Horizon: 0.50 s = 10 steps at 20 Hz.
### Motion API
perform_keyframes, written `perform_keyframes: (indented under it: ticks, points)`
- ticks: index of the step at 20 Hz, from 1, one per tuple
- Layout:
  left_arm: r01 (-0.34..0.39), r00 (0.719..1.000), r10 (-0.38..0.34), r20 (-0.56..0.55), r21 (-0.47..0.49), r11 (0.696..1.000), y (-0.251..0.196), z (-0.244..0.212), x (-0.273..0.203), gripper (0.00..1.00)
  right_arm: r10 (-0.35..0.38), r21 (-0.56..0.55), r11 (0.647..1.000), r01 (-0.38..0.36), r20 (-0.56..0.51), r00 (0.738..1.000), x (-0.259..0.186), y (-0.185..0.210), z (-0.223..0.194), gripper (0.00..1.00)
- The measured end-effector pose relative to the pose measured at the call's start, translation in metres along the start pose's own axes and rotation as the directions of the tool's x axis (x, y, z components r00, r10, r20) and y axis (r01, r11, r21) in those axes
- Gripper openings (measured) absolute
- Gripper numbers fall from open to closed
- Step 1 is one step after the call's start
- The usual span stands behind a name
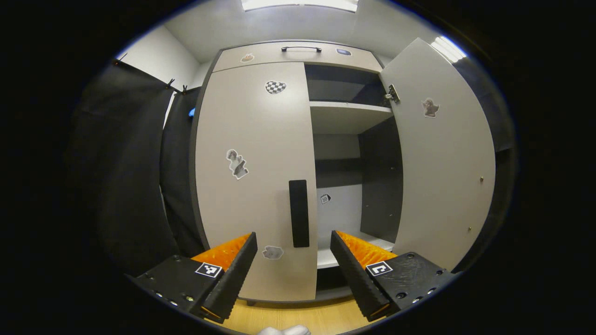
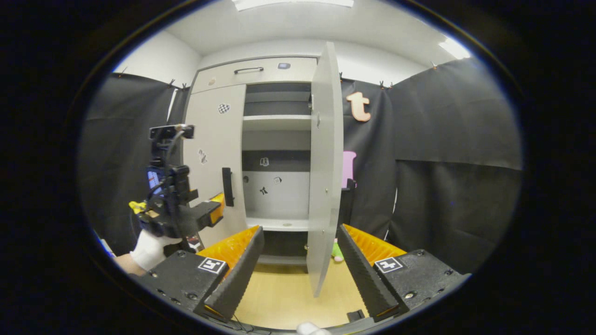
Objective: Open the right door of the double-door shoe cabinet with the right hand, and open the left door with the left hand.
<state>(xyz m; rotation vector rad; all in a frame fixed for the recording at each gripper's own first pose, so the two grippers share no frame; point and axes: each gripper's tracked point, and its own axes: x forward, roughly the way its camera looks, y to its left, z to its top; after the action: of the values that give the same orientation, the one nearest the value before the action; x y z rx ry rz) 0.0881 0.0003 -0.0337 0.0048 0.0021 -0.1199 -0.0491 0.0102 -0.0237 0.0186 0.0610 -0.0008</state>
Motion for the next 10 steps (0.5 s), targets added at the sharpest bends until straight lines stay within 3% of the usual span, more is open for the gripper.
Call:
perform_keyframes:
  ticks: [8, 9, 10]
  points:
    - [0.005, 1.000, -0.005, -0.025, -0.007, 1.000, -0.007, -0.007, 0.031, 0.96, -0.071, -0.032, 0.997, 0.071, -0.014, 0.997, 0.011, -0.015, 0.003, 1.00]
    - [0.002, 1.000, -0.002, -0.031, -0.020, 1.000, -0.008, -0.008, 0.033, 0.89, -0.075, -0.033, 0.997, 0.074, -0.017, 0.997, 0.013, -0.015, 0.003, 1.00]
    - [-0.008, 0.999, 0.007, -0.035, -0.028, 1.000, -0.006, -0.008, 0.035, 0.96, -0.075, -0.034, 0.997, 0.074, -0.021, 0.997, 0.015, -0.014, 0.003, 1.00]
